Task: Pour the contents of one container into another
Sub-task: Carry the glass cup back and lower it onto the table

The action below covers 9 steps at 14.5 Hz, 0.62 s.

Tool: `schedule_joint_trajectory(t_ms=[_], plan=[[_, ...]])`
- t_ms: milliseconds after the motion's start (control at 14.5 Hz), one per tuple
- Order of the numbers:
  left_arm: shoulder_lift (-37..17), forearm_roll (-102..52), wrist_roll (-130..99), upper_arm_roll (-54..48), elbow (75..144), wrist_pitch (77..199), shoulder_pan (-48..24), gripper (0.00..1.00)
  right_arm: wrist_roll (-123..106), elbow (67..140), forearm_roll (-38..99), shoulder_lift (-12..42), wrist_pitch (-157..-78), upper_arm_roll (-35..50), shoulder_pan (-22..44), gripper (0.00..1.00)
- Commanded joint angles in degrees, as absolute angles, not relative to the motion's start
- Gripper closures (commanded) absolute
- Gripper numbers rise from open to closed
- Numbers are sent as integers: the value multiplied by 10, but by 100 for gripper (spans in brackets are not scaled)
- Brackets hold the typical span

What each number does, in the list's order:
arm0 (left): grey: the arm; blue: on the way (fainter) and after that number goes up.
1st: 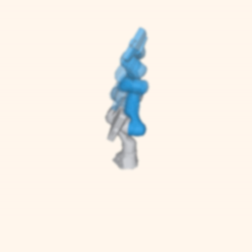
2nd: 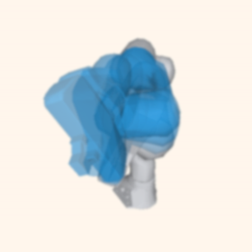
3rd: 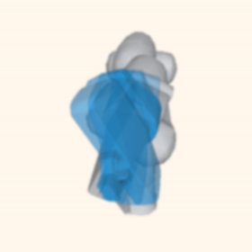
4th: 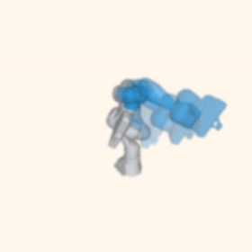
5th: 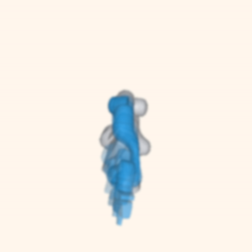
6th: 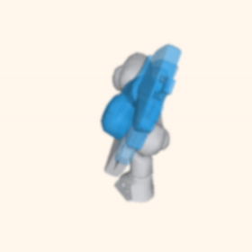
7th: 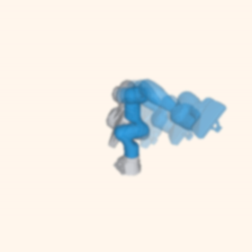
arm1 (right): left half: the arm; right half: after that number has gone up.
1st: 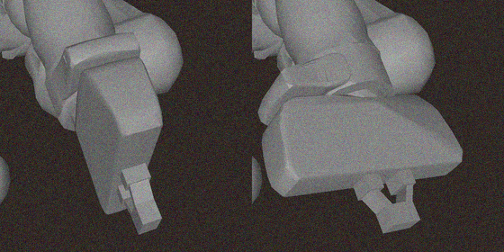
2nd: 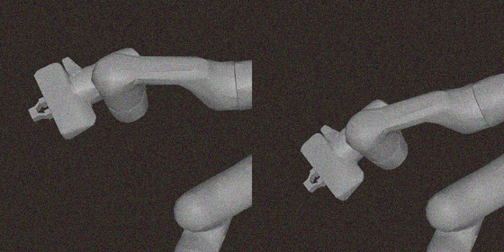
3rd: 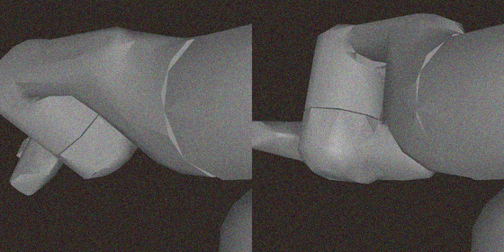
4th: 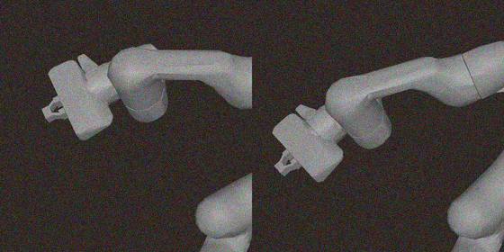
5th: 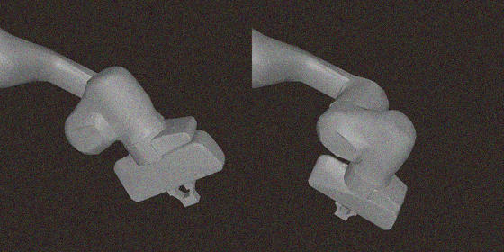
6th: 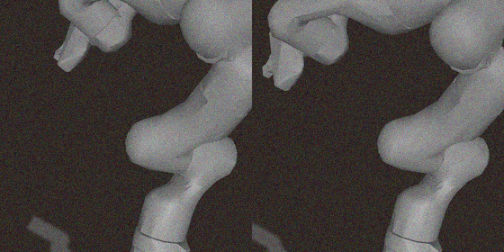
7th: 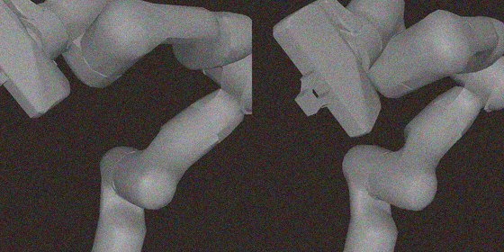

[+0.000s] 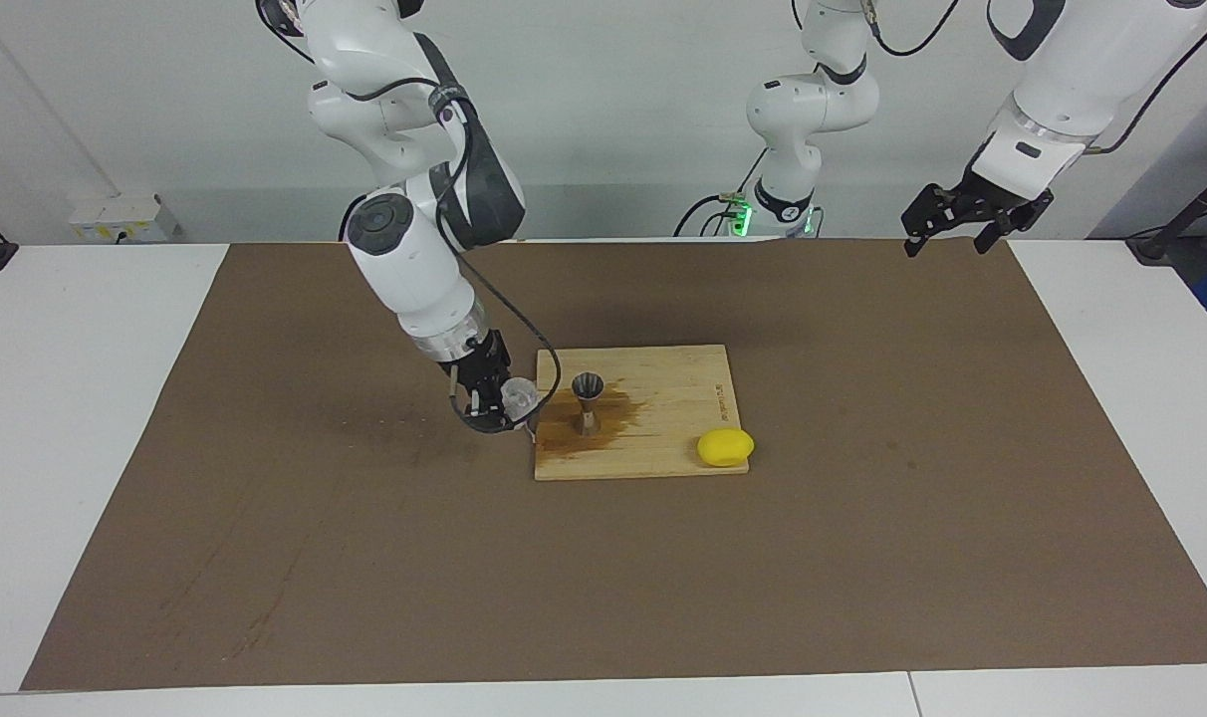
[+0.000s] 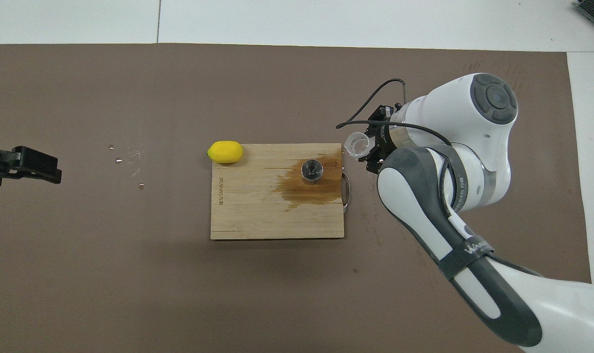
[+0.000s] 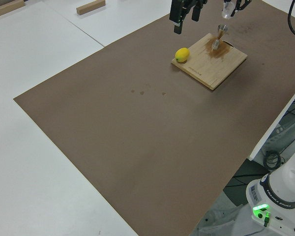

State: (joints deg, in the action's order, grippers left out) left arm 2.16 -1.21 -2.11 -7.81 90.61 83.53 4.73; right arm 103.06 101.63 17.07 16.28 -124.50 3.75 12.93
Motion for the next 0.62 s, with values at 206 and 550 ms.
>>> schedule_joint_trajectory(t_ms=[206,550], plan=[[33,-16,-26,-75,918,841,44,0,870,1099,329,133,-1269,44,35,100],[33,-16,-26,-75,918,841,44,0,717,1162,452,127,-1269,43,-39,100]])
